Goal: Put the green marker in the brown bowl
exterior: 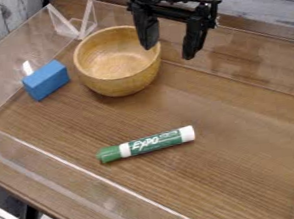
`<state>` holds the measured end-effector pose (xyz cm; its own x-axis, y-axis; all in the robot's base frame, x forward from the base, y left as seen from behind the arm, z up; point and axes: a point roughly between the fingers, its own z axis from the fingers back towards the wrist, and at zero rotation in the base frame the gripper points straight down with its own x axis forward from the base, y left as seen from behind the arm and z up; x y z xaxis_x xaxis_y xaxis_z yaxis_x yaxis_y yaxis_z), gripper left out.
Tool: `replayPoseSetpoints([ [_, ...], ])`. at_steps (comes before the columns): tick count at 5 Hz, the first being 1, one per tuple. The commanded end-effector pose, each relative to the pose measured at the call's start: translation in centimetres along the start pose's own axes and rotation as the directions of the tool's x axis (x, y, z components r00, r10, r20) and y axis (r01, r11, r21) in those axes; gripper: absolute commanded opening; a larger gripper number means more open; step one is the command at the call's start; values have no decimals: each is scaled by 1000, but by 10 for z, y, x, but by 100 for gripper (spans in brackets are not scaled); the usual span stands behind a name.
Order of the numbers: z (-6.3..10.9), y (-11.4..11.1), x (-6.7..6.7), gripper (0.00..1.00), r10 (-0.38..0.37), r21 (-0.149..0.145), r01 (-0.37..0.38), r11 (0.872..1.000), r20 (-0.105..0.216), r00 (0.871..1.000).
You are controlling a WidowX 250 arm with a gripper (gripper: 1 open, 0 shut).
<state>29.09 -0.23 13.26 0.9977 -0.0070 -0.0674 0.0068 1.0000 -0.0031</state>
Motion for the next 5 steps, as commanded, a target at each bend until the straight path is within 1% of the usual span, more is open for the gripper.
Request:
replayPoseSetpoints([
  [1, -7, -1, -7, 100, -123, 1, 123, 992, -18, 992],
  [2, -11, -3, -23, 100, -345, 6, 345, 939, -17, 939],
  [3, -13, -3, -37, 100, -552, 22, 552, 833, -8, 834],
  [4, -18, 0, -43, 100, -699, 38, 699, 714, -9, 715],
  [5, -23, 4, -48, 100, -776, 51, 775, 630, -12, 631],
])
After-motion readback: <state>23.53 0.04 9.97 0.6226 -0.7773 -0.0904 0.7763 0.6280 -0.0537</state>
